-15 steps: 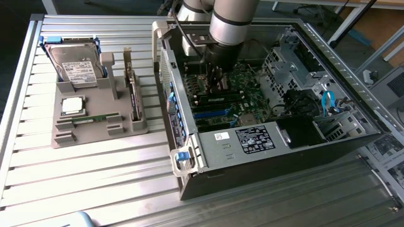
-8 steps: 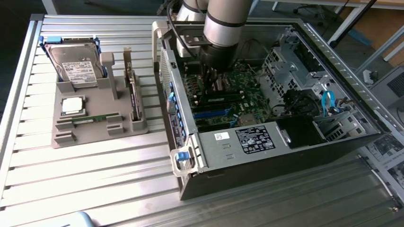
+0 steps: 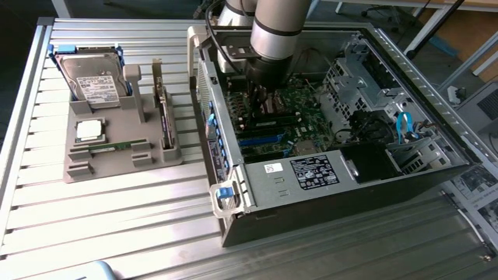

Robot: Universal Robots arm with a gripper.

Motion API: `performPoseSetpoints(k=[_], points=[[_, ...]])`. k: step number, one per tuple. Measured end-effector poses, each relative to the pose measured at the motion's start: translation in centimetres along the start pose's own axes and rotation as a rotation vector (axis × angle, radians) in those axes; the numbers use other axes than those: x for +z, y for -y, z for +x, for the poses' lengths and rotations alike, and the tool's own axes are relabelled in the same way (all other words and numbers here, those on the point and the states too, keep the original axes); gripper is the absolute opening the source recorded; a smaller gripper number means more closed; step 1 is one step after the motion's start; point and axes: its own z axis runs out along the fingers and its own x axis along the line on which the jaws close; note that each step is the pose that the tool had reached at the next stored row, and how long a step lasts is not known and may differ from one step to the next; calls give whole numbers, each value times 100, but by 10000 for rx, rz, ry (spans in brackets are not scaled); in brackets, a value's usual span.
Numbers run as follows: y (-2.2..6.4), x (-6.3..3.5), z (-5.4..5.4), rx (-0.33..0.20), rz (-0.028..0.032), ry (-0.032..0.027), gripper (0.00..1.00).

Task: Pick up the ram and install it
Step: 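Press down the ram until it locks into place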

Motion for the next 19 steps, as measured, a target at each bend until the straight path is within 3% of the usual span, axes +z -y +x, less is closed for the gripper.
performPoseSetpoints(k=[19], points=[[0, 23, -1, 0, 0, 45, 11]])
